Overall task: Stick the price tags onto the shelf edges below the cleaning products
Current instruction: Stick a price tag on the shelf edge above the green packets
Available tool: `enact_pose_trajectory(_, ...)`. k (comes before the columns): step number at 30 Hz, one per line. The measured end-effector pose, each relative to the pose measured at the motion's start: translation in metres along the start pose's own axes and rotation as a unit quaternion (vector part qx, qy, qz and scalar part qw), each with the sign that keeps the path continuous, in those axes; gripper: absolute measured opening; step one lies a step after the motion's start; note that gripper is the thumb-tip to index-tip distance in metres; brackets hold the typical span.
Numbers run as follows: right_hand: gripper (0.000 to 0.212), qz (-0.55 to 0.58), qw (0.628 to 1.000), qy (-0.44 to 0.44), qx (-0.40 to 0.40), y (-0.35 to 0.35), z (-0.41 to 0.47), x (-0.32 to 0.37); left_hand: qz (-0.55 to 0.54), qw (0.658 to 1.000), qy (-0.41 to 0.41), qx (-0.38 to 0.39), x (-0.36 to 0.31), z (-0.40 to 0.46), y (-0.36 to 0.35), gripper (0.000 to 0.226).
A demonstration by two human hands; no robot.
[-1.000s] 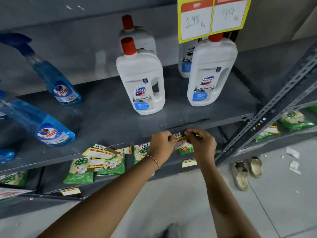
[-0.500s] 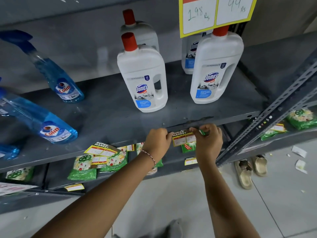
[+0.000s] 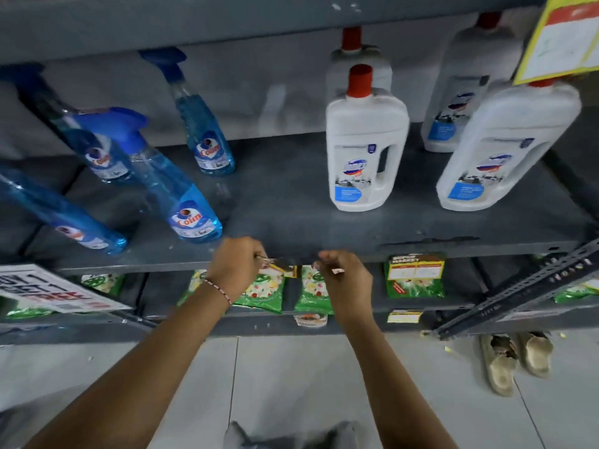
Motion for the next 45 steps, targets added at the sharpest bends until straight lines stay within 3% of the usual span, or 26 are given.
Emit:
enact_pose_trajectory(3, 0.027, -0.093, 0.990, 0.045, 0.092, -0.051, -0.012, 0.010, -0.087, 0.995, -0.038, -0.024, 0.000, -0.018, -0.001, 0.012)
enact_pose_trajectory(6, 0.015, -0.080, 0.990, 0.036, 0.110, -0.075, -0.023, 0.010, -0.139, 0.987, -0.040, -0.065, 0.019, -0.037, 0.005, 0.010)
enact_pose_trajectory(9, 0.015, -0.003, 0.994, -0.021, 0.110, -0.097, -0.033, 0.005, -0.189, 0.978, 0.009, -0.090, 0.063, -0.051, 0.012, 0.009)
enact_pose_trajectory(18, 0.013, -0.038, 0.980, 0.030, 0.191, -0.238, -0.063, 0.057, -0.193, 0.951, 0.184, -0.155, 0.225, -0.080, 0.022, 0.013)
enact_pose_trajectory(21, 0.011, -0.064, 0.981, 0.035, 0.180, -0.275, -0.066, 0.067, -0.201, 0.949, 0.199, -0.142, 0.262, -0.073, 0.021, 0.011)
enact_pose_trajectory(30, 0.035, -0.191, 0.972, 0.067, 0.119, -0.319, -0.054, 0.077, -0.267, 0.934, 0.208, -0.112, 0.310, -0.046, -0.001, 0.025)
enact_pose_trajectory(35, 0.043, -0.266, 0.953, 0.098, 0.103, -0.318, -0.054, 0.080, -0.230, 0.942, 0.212, -0.119, 0.314, -0.044, 0.000, 0.039)
enact_pose_trajectory(40, 0.057, -0.367, 0.921, 0.109, 0.067, -0.306, -0.050, 0.084, -0.192, 0.957, 0.187, -0.109, 0.318, -0.045, -0.006, 0.034)
enact_pose_trajectory(45, 0.051, -0.346, 0.930, 0.124, 0.018, -0.273, -0.052, 0.082, -0.138, 0.960, 0.200, -0.140, 0.313, -0.057, 0.003, 0.028)
Point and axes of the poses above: each hand's wrist, its own z-axis towards the middle knuckle, its own y-axis out of the back of the hand, x = y × z, the point moved 10 cm from there along z, towards the middle knuckle, and after that the axes turned 11 degrees about z, right-handed, at the moved point
